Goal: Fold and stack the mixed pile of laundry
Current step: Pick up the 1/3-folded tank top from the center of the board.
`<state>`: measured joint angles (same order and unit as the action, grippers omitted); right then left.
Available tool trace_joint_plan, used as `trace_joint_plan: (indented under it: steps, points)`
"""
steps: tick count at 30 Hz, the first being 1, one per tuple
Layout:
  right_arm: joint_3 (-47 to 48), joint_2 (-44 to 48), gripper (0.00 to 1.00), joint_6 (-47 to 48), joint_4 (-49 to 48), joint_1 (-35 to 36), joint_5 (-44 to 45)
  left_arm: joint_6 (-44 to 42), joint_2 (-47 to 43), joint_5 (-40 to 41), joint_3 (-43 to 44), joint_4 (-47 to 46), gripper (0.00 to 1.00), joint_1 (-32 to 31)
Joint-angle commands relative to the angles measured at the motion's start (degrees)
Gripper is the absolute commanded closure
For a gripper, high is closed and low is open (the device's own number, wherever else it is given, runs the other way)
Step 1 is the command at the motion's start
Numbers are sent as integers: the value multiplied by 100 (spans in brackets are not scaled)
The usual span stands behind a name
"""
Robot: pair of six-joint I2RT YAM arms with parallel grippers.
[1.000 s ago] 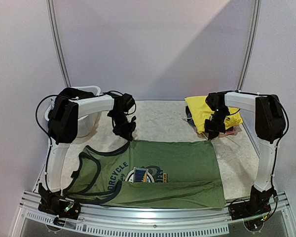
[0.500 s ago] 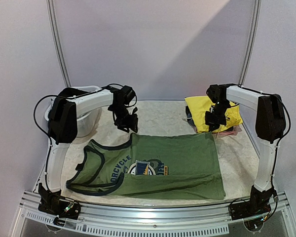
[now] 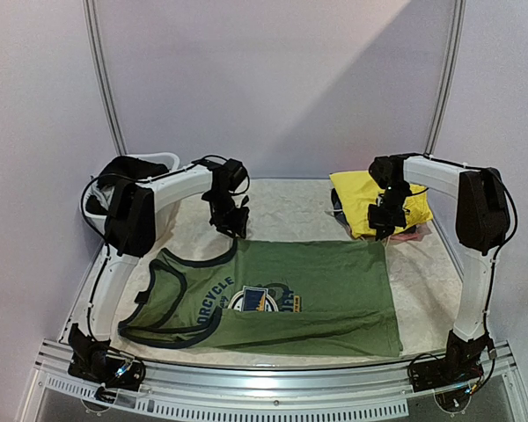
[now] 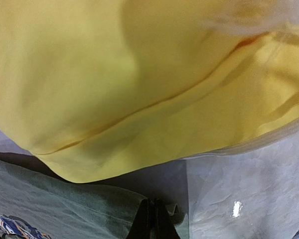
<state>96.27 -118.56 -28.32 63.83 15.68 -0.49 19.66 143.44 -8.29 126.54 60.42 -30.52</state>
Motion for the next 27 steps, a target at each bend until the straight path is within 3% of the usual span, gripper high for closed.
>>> trace_joint_plan:
  steps: [1,5,15,23,24,27]
  points:
    - [-9,141,100,-19,205,-54,403,-63,31,201,102,181,63,176]
    - [-4,77,100,-97,234,-104,432,-117,16,142,42,145,60,213]
    - [22,-9,100,-95,177,-101,289,-133,106,-469,-222,-106,74,183]
    - [52,0,100,-138,184,-101,227,-99,-169,-526,-758,-361,64,78]
    - [51,0,100,-139,185,-100,212,-84,-222,-525,-867,-423,67,73]
    - [63,0,100,-147,188,-104,185,-58,-347,-558,-1112,-593,89,73]
